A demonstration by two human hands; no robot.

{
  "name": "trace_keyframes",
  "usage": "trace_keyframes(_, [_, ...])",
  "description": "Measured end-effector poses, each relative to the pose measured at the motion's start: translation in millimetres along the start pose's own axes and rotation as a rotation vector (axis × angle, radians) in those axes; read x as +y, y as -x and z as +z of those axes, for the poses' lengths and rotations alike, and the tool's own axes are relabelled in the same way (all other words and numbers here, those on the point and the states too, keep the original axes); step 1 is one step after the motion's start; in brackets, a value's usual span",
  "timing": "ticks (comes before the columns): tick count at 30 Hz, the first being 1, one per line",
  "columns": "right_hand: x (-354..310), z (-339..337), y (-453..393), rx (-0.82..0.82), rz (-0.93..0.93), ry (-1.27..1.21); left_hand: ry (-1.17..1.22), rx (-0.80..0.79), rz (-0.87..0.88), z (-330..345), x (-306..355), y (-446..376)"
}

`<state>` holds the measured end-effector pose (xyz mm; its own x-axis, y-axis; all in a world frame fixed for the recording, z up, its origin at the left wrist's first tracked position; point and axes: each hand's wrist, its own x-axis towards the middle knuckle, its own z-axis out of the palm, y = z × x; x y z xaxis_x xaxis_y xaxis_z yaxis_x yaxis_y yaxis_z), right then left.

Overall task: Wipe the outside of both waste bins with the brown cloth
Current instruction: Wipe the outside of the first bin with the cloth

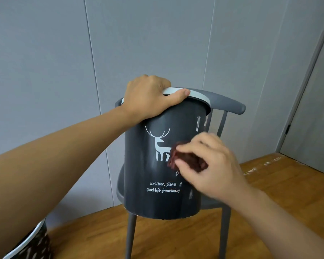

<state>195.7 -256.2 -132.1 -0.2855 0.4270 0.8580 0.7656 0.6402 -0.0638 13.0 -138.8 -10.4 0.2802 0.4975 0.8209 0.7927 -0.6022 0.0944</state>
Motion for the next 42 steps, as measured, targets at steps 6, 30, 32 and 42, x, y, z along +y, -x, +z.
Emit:
trace_keyframes(6, [8.2,2.2,-23.3,0.125,0.143,0.021,0.005,-0.018,0.015,-0.6,2.7,-1.2])
trace_keyframes(30, [-20.7,11.1,29.4,-0.052,-0.050,0.000,0.098,-0.011,-0.088,-6.6,-17.4,3.9])
trace_keyframes(32, [-13.4,14.1,7.5,0.106,0.096,0.001,0.096,-0.008,-0.091,-7.5,-18.7,5.2])
trace_keyframes(42, [-22.9,11.8,51.2,-0.130,-0.180,0.038,0.092,-0.039,-0.122,-6.3,-21.5,-0.4])
